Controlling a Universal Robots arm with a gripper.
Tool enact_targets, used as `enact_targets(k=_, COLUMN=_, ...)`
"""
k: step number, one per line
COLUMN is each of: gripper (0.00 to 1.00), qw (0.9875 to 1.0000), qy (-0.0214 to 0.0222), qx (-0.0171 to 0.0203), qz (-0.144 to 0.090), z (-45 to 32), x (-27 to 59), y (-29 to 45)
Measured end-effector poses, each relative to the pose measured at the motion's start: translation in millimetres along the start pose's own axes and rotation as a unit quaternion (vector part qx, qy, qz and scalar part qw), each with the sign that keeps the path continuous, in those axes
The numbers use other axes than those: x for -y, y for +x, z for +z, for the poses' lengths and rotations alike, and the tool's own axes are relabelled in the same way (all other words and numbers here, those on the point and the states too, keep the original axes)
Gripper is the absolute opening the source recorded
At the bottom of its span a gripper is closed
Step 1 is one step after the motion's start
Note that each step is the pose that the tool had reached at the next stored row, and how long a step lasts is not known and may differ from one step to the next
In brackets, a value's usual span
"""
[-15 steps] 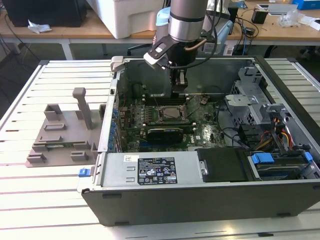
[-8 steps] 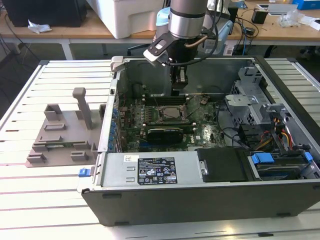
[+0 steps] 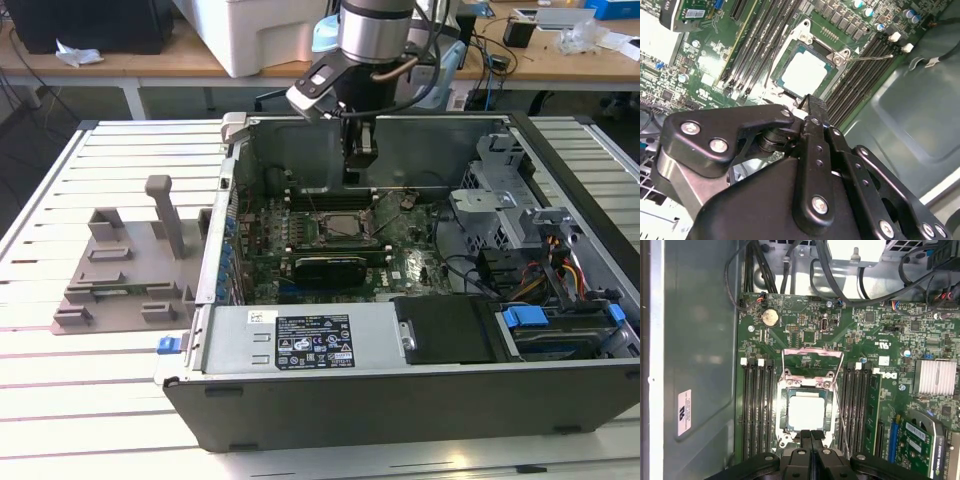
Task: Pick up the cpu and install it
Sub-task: 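Place the cpu into insertion slot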
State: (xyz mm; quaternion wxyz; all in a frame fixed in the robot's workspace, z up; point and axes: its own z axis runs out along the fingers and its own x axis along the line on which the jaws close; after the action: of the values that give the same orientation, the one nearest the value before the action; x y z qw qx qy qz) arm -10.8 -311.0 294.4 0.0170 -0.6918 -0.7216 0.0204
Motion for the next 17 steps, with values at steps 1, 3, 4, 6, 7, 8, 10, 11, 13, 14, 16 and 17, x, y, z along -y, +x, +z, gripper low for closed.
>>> enact_targets(k=1, gripper=0.11, qw=1.0, qy=0.0, qx=0.0, qz=0.0, z=-1.8, x=0.1, y=0.0)
enact_targets(k=3, gripper=0.11, qw=1.0, qy=0.0, qx=0.0, qz=0.0, z=-9.9, x=0.5, y=0.0)
enact_targets(k=4, gripper=0.11, qw=1.0, qy=0.0, qx=0.0, qz=0.0, z=-14.5, x=0.8, y=-0.1)
enact_targets(k=6, gripper=0.11, qw=1.0, qy=0.0, qx=0.0, qz=0.0, z=-21.1, x=1.1, y=-0.1)
enact_targets(k=7, gripper=0.11, qw=1.0, qy=0.0, qx=0.0, qz=0.0, z=-22.4, x=1.2, y=-0.1)
enact_targets(k=8, gripper=0.11, qw=1.0, qy=0.0, qx=-0.0001, qz=0.0, z=-22.5, x=1.2, y=-0.1)
enact_targets(k=10, gripper=0.11, qw=1.0, qy=-0.0001, qx=-0.0002, qz=0.0, z=-22.6, x=1.2, y=-0.1)
enact_targets(k=11, gripper=0.11, qw=1.0, qy=0.0, qx=-0.0001, qz=0.0, z=-22.6, x=1.2, y=-0.1)
enact_targets(k=13, gripper=0.11, qw=1.0, qy=0.0, qx=-0.0001, qz=0.0, z=-22.7, x=1.2, y=-0.1)
enact_targets(k=14, gripper=0.11, qw=1.0, qy=0.0, qx=-0.0001, qz=0.0, z=-22.7, x=1.2, y=-0.1)
enact_targets(k=16, gripper=0.11, qw=1.0, qy=0.0, qx=-0.0001, qz=0.0, z=-22.7, x=1.2, y=-0.1)
enact_targets(k=17, gripper=0.11, qw=1.0, qy=0.0, qx=-0.0001, qz=0.0, z=-22.7, x=1.2, y=-0.1)
